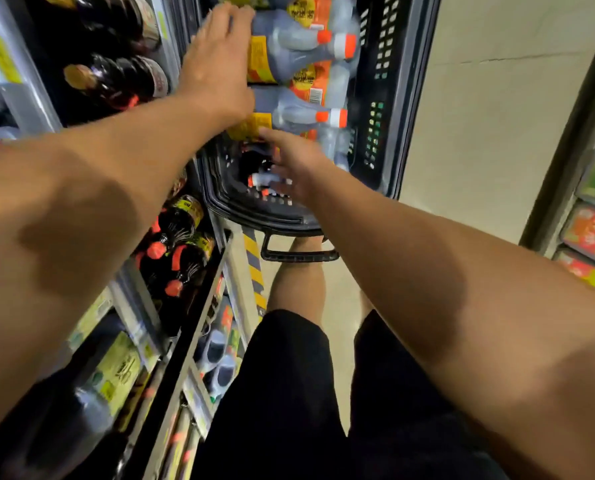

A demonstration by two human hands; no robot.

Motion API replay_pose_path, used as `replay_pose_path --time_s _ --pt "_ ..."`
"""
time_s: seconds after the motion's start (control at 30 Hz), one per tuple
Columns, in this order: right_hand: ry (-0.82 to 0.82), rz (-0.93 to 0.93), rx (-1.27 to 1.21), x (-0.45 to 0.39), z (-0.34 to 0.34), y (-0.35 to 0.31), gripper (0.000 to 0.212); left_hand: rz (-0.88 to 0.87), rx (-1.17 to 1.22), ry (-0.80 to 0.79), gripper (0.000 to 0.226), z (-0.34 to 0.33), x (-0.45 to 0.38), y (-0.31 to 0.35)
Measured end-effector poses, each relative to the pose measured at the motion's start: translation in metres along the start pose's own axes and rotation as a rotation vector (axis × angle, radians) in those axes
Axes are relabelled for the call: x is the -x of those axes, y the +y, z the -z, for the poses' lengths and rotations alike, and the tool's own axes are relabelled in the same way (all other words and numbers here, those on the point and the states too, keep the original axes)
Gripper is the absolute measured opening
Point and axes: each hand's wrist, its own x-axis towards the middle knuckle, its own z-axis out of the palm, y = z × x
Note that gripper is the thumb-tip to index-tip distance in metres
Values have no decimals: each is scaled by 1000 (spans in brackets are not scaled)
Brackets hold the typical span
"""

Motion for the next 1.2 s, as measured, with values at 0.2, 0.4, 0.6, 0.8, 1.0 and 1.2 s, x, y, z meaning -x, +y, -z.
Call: replay_pose_path --time_s 0.2,0.4,0.6,0.8,1.0,1.2 --pt "79 -21 -353 -26 -41 -10 52 -35 -169 57 74 -4 -14 -9" --pt "264 39 -485 -40 -59 5 91 -5 -236 137 78 -9 -16 -10" --pt "236 92 -316 -26 -16 15 47 -17 -299 125 76 -11 -20 -5" --pt "214 296 -107 -21 49 47 25 17 -179 134 90 -28 -26 2" --pt "209 401 70 -9 89 56 63 -15 -79 176 79 -33 -26 0" --pt "161 508 180 19 119 31 48 102 173 186 74 -24 12 17"
